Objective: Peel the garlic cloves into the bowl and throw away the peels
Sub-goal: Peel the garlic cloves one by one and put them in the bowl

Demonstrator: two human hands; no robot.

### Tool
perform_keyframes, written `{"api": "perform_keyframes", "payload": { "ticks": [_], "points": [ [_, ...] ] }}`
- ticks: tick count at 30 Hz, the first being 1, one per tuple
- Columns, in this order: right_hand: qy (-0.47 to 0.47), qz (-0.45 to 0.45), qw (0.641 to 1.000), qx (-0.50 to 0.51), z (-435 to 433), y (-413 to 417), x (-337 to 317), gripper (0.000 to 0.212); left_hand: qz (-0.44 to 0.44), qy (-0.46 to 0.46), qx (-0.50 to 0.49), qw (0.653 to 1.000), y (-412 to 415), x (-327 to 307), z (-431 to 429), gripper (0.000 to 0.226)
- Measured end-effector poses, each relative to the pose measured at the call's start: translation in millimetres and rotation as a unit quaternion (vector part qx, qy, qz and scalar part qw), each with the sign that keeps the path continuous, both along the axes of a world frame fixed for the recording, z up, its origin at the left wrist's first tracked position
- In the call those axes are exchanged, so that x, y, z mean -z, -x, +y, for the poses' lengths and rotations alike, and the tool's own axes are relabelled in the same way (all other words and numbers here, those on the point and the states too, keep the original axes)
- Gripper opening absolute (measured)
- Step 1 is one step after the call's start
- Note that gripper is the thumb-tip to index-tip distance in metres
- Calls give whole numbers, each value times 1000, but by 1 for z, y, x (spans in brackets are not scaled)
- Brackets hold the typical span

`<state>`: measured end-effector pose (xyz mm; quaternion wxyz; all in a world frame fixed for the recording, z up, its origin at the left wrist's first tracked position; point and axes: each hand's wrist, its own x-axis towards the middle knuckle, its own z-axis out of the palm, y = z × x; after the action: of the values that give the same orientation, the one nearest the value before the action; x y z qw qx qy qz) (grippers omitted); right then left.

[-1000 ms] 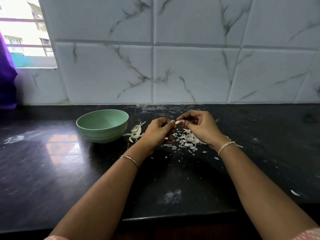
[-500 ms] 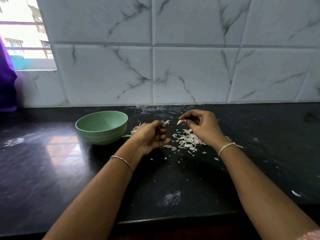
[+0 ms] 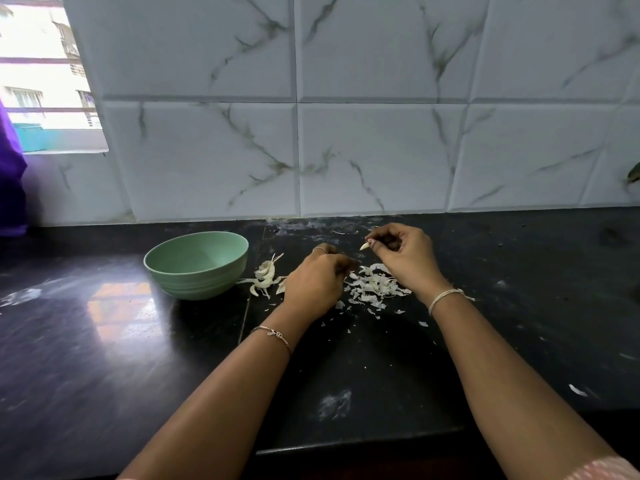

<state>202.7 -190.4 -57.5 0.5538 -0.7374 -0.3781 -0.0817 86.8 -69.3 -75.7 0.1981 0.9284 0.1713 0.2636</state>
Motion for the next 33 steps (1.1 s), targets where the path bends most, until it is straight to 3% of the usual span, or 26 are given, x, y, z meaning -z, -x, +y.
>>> {"api": "perform_keyframes", "payload": {
  "ticks": [5, 9, 14, 17, 20, 23, 26, 28, 30, 33],
  "points": [
    [-41, 43, 998, -5, -1, -2, -1, 18, -30, -1, -23, 999, -1, -1, -2, 7],
    [-47, 71, 996, -32, 1, -1, -1, 14, -104, 68, 1, 992, -4, -1, 0, 25],
    [-43, 75, 991, -101, 4, 11, -2, 7, -161, 145, 25, 976, -4, -5, 4, 14],
    [-29, 80, 989, -119, 5, 15, -2, 16, -192, 160, 3, 968, 6, -12, 10, 11],
    [33, 17, 995, -93, 5, 15, 1, 30, -223, 175, -39, 958, 27, -27, 30, 15],
    [78, -29, 995, -62, 7, 19, 2, 26, -178, 109, -115, 971, 59, -42, 65, 17],
    [147, -121, 982, -10, 17, 24, -6, 11, -55, -1, -213, 975, 93, -52, 99, 23],
    [189, -141, 971, -30, 27, 28, -12, 7, 18, -32, -260, 965, 111, -57, 115, 28],
    [239, -135, 960, -62, 37, 34, -15, 7, 69, -64, -283, 955, 121, -60, 123, 28],
    [305, -178, 935, -32, 47, 43, -16, 13, 92, -101, -281, 950, 125, -64, 122, 22]
  ]
}}
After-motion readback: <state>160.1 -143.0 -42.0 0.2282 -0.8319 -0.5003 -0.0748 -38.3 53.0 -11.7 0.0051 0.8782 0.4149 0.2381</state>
